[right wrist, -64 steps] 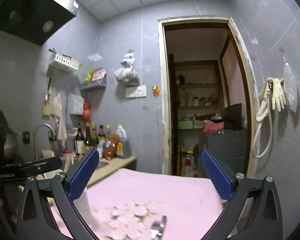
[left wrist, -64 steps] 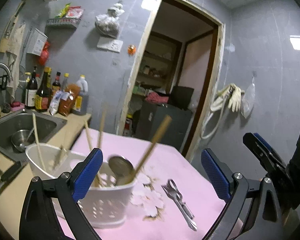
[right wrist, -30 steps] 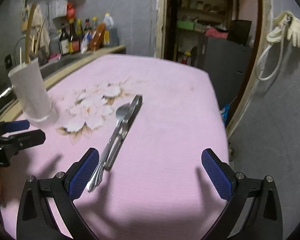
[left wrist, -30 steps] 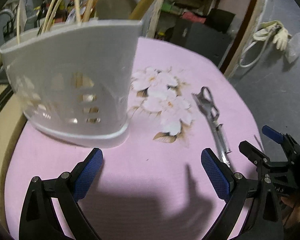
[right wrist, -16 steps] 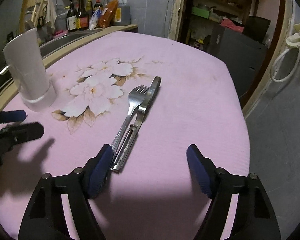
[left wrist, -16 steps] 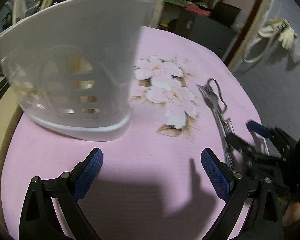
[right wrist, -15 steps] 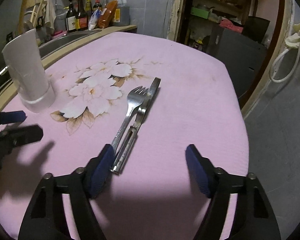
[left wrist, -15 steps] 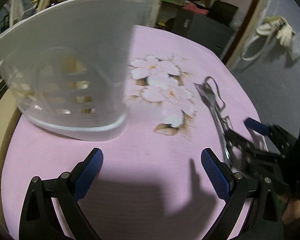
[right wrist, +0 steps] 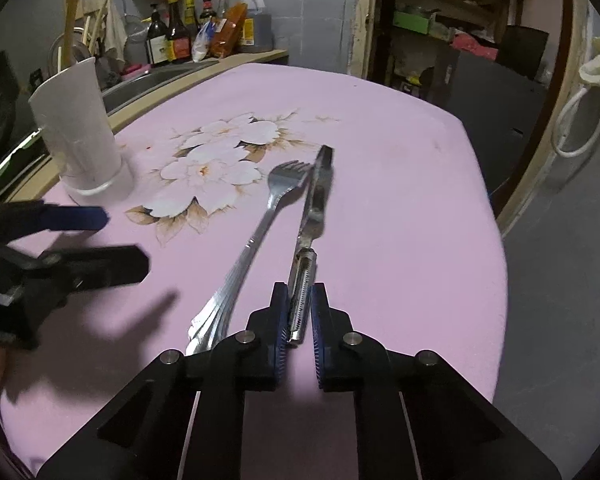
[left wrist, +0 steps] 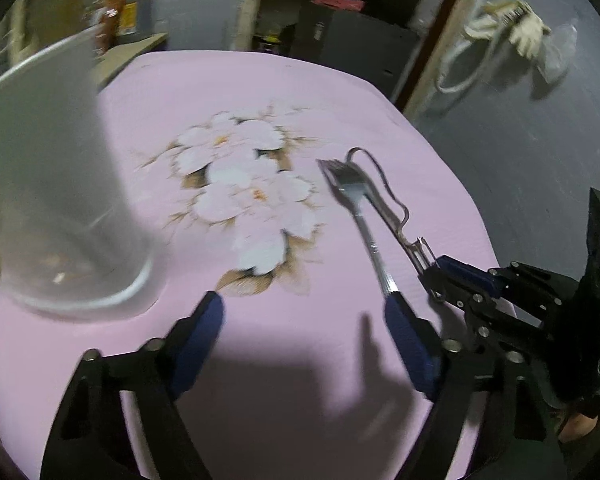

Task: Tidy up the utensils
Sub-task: 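Move both open tools back over the fork and peeler, then grasp a steel fork with the left tool while the right tool grasps the peeler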

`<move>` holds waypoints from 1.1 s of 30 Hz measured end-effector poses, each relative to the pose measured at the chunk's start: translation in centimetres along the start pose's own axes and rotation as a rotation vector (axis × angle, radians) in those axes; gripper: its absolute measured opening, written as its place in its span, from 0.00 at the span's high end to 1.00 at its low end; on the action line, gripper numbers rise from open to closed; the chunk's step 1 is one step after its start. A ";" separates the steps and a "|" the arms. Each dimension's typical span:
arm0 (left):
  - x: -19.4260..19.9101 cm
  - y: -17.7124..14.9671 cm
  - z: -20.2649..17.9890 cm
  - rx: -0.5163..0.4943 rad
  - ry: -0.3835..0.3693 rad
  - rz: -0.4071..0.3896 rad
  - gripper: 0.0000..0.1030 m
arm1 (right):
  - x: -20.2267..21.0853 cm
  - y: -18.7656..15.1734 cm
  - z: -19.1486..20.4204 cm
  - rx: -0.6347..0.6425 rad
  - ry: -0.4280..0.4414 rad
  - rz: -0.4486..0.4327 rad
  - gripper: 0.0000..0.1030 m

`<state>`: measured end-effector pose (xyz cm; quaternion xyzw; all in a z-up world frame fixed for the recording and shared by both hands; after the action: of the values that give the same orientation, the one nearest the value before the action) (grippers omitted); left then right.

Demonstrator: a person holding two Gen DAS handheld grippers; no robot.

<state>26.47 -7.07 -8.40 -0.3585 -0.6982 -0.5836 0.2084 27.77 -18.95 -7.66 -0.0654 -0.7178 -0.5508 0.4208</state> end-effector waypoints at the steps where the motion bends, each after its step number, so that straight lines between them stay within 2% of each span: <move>1: -0.4 0.2 -0.3 -0.012 -0.011 0.007 0.34 | 0.3 -0.2 -0.4 -0.006 -0.012 -0.003 0.95; 5: -2.1 1.2 -1.0 -0.018 -0.070 0.046 0.47 | 1.7 -1.0 -2.1 -0.047 -0.052 -0.012 0.95; 7: -3.2 1.6 -1.3 -0.028 -0.077 0.066 0.53 | 2.3 -1.4 -2.9 -0.058 -0.077 -0.014 0.95; 12: -5.6 3.3 -2.1 -0.018 -0.112 0.090 0.60 | 3.1 -1.6 -4.6 -0.112 -0.084 -0.013 0.95; 15: -6.7 4.2 -1.9 -0.009 -0.102 0.100 0.66 | 3.1 -1.4 -5.1 -0.129 -0.075 -0.001 0.88; 17: -7.1 4.5 -1.7 -0.004 -0.097 0.103 0.68 | 3.0 -1.2 -5.4 -0.114 -0.094 0.000 0.78; 22: -8.0 5.6 -1.3 0.004 -0.088 0.109 0.81 | 2.1 -0.1 -5.5 -0.092 -0.088 -0.006 0.77; 28: -8.5 6.2 -1.3 0.011 -0.116 0.123 0.88 | -0.8 1.2 -5.2 -0.033 -0.065 0.024 0.76; 33: -8.6 6.2 -1.2 0.063 -0.169 0.131 0.89 | -3.0 2.9 -5.8 -0.067 -0.029 0.059 0.72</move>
<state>36.57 -10.09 -10.14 -0.4448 -0.7063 -0.5142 0.1975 34.37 -21.66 -7.32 -0.1087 -0.7027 -0.5608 0.4240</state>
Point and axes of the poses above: each gripper's, at about its wrist camera, not at the fingertips, and x roughly against the way its jaws point, z to its left, y to its top, the point moved 8 cm from there along -x, roughly the way its jaws point, and after that the axes turned 9 degrees about -z, right-handed, at the moved point
